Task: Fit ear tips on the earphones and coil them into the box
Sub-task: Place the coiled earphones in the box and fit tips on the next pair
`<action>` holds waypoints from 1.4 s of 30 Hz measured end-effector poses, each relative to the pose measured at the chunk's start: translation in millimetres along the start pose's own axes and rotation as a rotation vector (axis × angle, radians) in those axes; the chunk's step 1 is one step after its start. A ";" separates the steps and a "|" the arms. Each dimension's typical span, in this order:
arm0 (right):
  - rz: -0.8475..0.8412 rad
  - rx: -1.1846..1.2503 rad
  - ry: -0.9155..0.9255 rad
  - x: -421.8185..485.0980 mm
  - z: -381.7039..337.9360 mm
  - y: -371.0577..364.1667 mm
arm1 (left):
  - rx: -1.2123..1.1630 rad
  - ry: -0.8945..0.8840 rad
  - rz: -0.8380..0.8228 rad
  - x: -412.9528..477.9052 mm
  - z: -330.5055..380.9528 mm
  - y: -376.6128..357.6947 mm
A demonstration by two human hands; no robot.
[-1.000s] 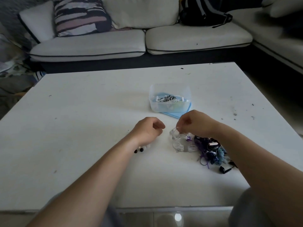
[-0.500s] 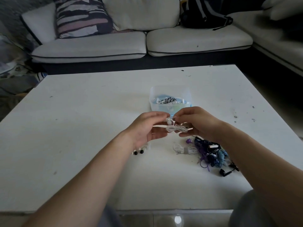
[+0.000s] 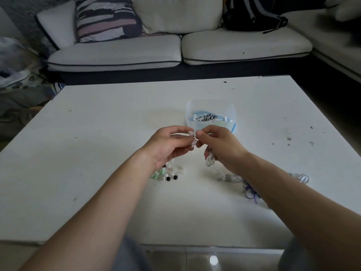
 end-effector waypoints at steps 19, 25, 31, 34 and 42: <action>-0.041 0.101 -0.091 11.4 15.2 -9.2 | 1.075 -0.112 0.114 -0.4 -27.4 47.8; -0.064 0.174 -0.113 7.3 8.0 -9.1 | 1.235 -0.087 0.069 -2.2 -45.7 39.8; -0.106 0.241 -0.145 4.3 4.4 -9.9 | 1.257 -0.089 0.092 0.6 -51.6 38.4; -0.096 0.252 -0.154 4.3 4.5 -9.0 | 1.259 -0.072 0.118 -0.6 -50.7 35.4; -0.095 0.256 -0.160 5.1 5.2 -6.9 | 1.213 -0.057 0.142 -3.1 -47.1 30.3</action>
Point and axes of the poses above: each hand's wrist, its own x-axis towards the middle knuckle, its own y-axis out of the back of the hand, z = x × y, the point moved 4 cm from there along x, towards the middle knuckle, and after that the axes turned 4 degrees about z, right-handed, at the moved point
